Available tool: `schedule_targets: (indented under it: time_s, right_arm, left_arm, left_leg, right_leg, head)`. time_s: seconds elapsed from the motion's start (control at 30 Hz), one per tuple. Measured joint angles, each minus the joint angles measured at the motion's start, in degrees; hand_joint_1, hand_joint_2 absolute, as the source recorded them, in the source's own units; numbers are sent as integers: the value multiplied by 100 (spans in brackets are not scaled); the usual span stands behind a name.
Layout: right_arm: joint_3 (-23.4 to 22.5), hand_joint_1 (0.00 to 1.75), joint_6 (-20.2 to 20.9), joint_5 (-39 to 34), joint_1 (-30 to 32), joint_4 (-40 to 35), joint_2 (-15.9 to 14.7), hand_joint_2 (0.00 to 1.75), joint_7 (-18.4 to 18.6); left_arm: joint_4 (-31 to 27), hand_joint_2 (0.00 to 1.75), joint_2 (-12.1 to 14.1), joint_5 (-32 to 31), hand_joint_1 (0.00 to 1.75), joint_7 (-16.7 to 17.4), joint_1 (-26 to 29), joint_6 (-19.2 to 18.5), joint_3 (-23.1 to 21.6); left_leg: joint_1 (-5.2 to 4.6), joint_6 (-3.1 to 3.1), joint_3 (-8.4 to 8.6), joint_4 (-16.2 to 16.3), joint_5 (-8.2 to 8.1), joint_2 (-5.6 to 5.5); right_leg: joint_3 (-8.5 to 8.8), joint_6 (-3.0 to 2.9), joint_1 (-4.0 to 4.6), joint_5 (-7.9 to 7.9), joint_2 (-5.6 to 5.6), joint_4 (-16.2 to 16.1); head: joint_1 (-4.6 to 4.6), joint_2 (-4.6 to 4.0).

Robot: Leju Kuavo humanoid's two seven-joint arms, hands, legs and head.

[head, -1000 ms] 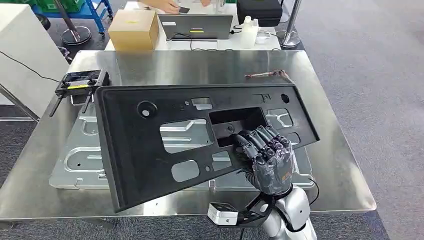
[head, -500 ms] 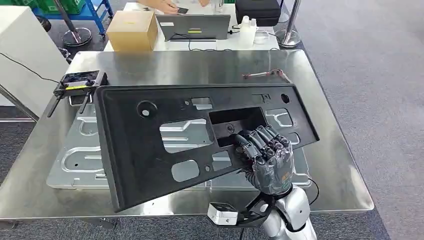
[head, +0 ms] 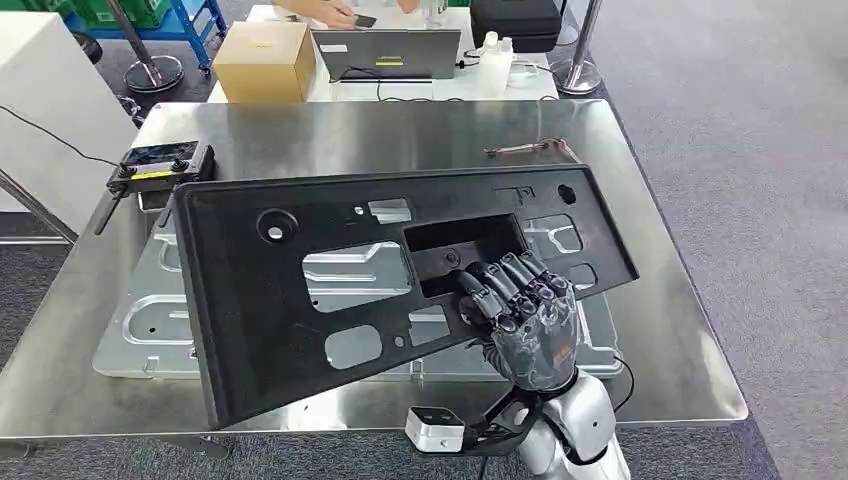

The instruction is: Take the parts from the cabinet and place them on the table.

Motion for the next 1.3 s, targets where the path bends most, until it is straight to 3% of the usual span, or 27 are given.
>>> schedule_targets:
  time_s: [0.53, 0.73, 0.93, 1.13, 1.3]
  right_arm:
    - [155, 175, 0, -186, -126, 144, 0, 175, 0]
    - [326, 175, 0, -267, -174, 175, -2, 175, 0]
    - [529, 175, 0, -393, -196, 179, -63, 175, 0]
    - [741, 175, 0, -435, -300, 245, -101, 175, 0]
    - [796, 175, 0, -571, -316, 286, -182, 175, 0]
  left_arm:
    - [0, 175, -22, -146, 0, -87, -52, -26, 0]
    - [0, 175, -39, -498, 0, -100, -53, -184, 0]
    - [0, 175, -162, -751, 0, 110, -1, 26, 0]
    - [0, 175, -61, -979, 0, -374, -55, -614, 0]
    - [0, 175, -74, -1064, 0, -485, -59, -286, 0]
  left_leg:
    - [0, 0, 0, 0, 0, 0]
    - [0, 0, 0, 0, 0, 0]
    - [0, 0, 0, 0, 0, 0]
    - [0, 0, 0, 0, 0, 0]
    - [0, -1, 1, 0, 1, 0]
  right_leg:
    - [0, 0, 0, 0, 0, 0]
    - [0, 0, 0, 0, 1, 1]
    - [-1, 0, -1, 0, 1, 1]
    - [-1, 0, 1, 0, -1, 2]
    - [-1, 0, 1, 0, 0, 3]
  head:
    - [0, 2]
    - [0, 2]
    - [0, 2]
    - [0, 2]
    - [0, 2]
